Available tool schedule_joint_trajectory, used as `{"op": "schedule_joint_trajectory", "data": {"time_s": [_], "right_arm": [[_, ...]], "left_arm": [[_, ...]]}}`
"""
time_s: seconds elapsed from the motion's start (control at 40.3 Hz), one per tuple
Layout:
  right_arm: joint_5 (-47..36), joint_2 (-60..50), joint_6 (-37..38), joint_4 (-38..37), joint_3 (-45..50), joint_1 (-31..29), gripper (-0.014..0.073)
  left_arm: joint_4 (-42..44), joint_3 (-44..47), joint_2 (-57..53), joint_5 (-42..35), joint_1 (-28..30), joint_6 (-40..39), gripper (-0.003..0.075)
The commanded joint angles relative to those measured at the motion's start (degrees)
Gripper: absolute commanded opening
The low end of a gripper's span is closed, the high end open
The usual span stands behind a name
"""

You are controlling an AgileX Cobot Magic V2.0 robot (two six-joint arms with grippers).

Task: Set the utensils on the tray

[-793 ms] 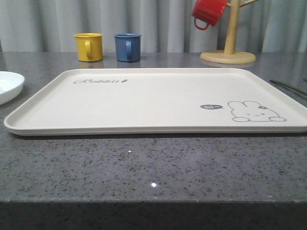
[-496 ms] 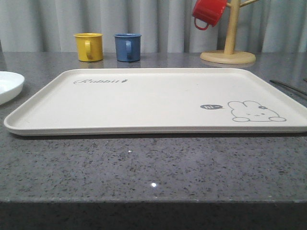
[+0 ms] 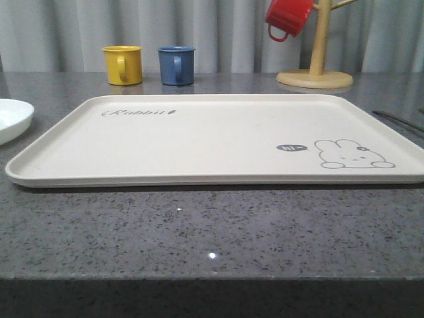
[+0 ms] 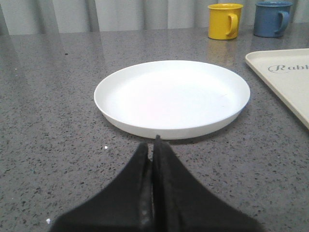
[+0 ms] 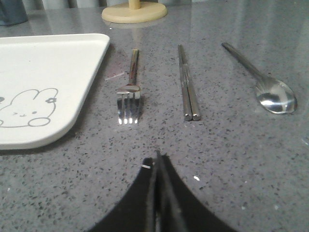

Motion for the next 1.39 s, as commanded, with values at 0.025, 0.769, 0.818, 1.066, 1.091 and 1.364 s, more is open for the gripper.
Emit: {"op": "schedule_joint_trajectory", "data": {"time_s": [0.025,0.769,0.818,1.066,1.091,1.364], "right_arm": [[-5.0,-0.9,-0.4,-0.4,-0.2,-0.3,-0.0070],[-14.1,-0.9,-0.4,0.3,-2.3,-0.3,-0.0070],[-13.2,-0.9,-0.4,0.6,-4.7,-0.3,-0.0070],[0.0,4.4,-0.4,0.8,-23.9,-0.3,-0.0070],[0.8,5.7,-0.4,0.8,-25.5,-0.3,-0.0068],[5.7,24.6,-0.4,0.8,-40.7,-0.3,-0.0068]], "left_arm": [[-0.5,-0.2,-1.3,-4.9,0.0,-0.5,-0.0018],[-0.4,-0.2,-1.3,-24.6,0.0,-0.5,-0.0018],[-0.4,-1.2,-1.3,-27.4,0.0,-0.5,-0.0018],[-0.4,-16.4,6.0,-12.7,0.0,-0.5,-0.0018],[-0.4,-18.2,7.4,-11.3,0.0,-0.5,-0.0018],[0.5,-30.9,25.2,-5.5,0.0,-0.2,-0.0018]]}}
